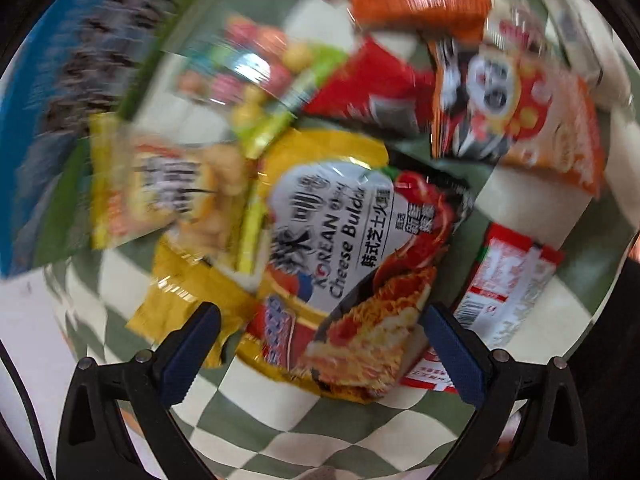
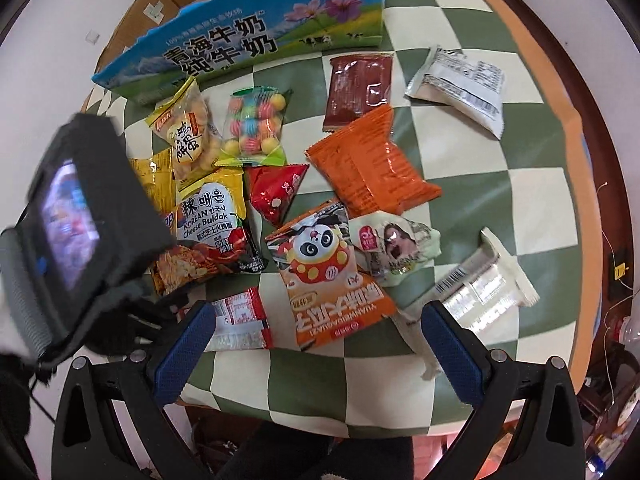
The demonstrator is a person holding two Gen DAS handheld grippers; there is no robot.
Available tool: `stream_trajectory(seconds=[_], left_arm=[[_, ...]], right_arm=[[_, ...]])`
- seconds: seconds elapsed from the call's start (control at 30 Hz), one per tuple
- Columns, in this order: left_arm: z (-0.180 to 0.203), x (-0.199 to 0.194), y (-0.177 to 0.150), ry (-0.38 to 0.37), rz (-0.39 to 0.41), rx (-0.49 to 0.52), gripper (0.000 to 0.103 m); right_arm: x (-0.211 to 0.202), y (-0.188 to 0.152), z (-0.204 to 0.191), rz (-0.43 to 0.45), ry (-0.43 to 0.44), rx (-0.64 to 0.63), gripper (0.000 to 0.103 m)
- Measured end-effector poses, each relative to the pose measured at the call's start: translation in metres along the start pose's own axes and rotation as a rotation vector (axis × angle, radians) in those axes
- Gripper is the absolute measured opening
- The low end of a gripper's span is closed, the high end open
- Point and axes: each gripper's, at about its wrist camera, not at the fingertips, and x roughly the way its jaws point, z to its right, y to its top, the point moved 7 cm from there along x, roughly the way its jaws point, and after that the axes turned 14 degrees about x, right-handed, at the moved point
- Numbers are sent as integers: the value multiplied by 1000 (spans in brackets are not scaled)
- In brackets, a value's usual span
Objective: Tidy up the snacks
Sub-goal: 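Grasp the Cheese Buldak noodle pack with left tool while right tool grasps panda pack, then carry both packs into the cardboard box and open both tools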
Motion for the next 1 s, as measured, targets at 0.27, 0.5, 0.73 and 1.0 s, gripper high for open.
stream_trajectory(seconds=[0.27,0.5,0.73,1.0], left_arm=[[5,40,7,-94,-11,15,92],[-26,40,-25,-288,85,-408,88],[-15,65,-118,-486,106,-975,88],[9,105,-169,-475,65,-1159,89]], right_arm=[[19,-1,-1,-34,-30,-16,103],[31,1,-1,-54,-31,11,103],[67,10,-6,-128,-70,12,96],[107,14,-13,-144,-149,-1,74]])
